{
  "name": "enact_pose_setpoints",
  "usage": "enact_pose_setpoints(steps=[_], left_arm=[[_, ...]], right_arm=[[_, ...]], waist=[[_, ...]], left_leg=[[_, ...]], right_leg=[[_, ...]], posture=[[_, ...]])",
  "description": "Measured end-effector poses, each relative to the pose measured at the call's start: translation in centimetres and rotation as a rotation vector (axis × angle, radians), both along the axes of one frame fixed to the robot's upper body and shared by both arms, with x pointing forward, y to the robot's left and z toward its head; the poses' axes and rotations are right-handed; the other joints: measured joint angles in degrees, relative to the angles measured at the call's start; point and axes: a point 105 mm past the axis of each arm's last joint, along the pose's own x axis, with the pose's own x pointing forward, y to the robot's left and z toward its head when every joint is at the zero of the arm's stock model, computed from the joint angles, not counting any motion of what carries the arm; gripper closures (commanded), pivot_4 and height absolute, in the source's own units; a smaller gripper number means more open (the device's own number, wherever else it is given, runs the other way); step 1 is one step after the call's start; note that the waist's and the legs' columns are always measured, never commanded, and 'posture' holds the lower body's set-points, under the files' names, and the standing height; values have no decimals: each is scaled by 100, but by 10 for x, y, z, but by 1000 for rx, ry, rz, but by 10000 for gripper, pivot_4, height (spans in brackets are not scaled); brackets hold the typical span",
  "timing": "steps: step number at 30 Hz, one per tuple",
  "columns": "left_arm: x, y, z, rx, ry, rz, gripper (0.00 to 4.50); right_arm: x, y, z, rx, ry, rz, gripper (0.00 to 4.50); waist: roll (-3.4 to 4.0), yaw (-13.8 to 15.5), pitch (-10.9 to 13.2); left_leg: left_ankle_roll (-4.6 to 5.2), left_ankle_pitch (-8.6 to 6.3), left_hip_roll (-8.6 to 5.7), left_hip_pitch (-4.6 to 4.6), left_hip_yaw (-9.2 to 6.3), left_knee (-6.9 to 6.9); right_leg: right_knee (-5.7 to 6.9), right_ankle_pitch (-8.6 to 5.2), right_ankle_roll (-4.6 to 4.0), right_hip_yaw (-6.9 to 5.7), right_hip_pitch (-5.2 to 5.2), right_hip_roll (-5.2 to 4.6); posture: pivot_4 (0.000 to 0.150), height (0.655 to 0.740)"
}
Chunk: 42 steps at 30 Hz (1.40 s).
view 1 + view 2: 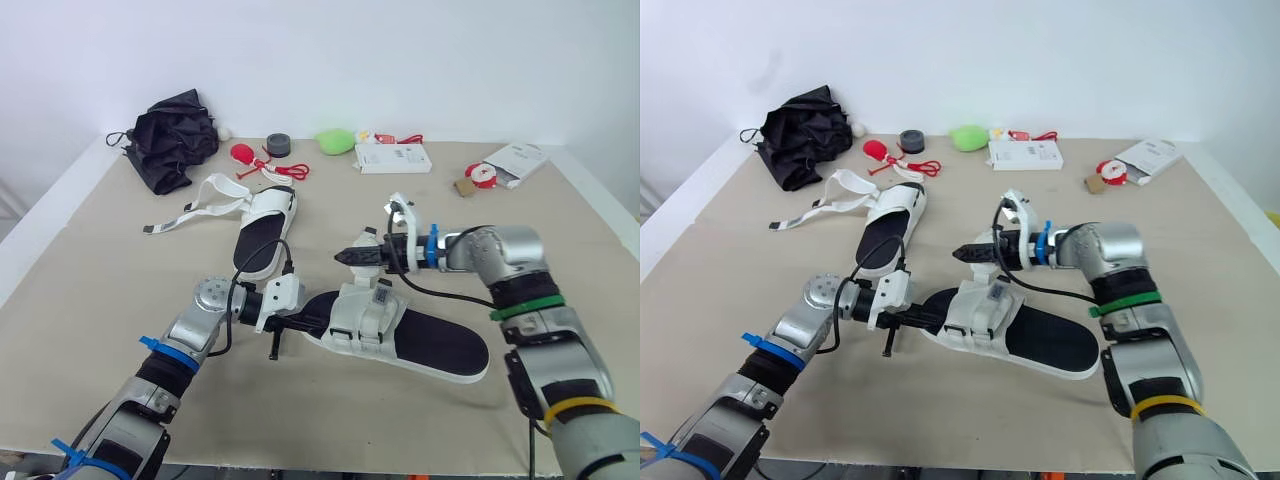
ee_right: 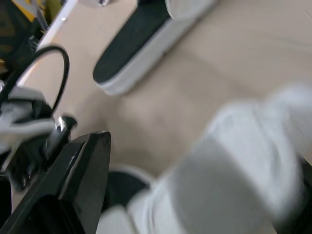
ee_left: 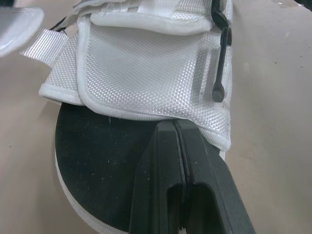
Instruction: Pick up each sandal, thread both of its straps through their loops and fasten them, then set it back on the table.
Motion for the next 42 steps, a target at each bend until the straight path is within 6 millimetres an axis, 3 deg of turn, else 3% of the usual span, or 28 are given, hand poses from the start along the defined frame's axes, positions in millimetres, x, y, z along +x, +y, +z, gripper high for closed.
enact_pose_setpoints(steps=[6,15,18,23,24,26,27,36,39,42], left_arm=[[-2,1,1,-5,-3,7,45000],[-3,4,1,-10,-5,35,45000],[-3,4,1,-9,-8,38,45000],[-3,5,1,-8,-9,45,45000],[-3,6,1,-7,-9,46,45000],[-3,7,1,-8,-7,48,45000],[-3,7,1,-8,-7,48,45000],[-3,7,1,-8,-6,47,45000],[-4,6,1,-8,-3,43,45000],[-4,7,1,-5,1,37,45000]], right_arm=[[24,9,7,54,-26,-60,142],[36,3,0,60,-26,-125,142],[38,4,2,77,-39,-131,8169],[42,6,13,113,-81,-136,32456],[42,6,13,112,-85,-137,33859],[42,6,14,115,-86,-135,42157],[42,6,14,114,-86,-135,44272],[37,6,13,87,-160,-86,44272],[27,3,12,6,-353,-51,44272],[-2,6,1,-107,-550,21,44272]], waist=[[13,-9,8],[33,-33,21],[39,-50,24],[40,-74,25],[40,-79,25],[40,-94,25],[40,-97,25],[40,-101,25],[39,-95,24],[43,-98,25]], left_leg=[[-1,-1,-1,-1,12,-1],[-1,0,2,2,13,0],[-2,0,3,2,14,-1],[-2,0,2,4,15,0],[-2,0,2,4,15,0],[-2,0,2,4,15,0],[-2,0,2,4,15,0],[-3,0,2,5,17,-1],[-5,-1,2,4,8,-3],[-13,-6,1,3,15,-3]], right_leg=[[1,23,-24,-4,-3,5],[5,25,-26,-1,-3,15],[8,25,-26,1,-1,17],[9,26,-25,1,2,20],[9,26,-26,1,2,20],[9,26,-26,1,4,20],[10,26,-26,2,5,20],[11,26,-25,4,5,23],[9,19,-15,4,5,19],[17,7,5,17,16,21]], posture=[[1500,7400],[1500,7400],[1500,7400],[1500,7400],[1500,7400],[1500,7400],[1500,7400],[1500,7400],[1500,7400],[1500,7400]])
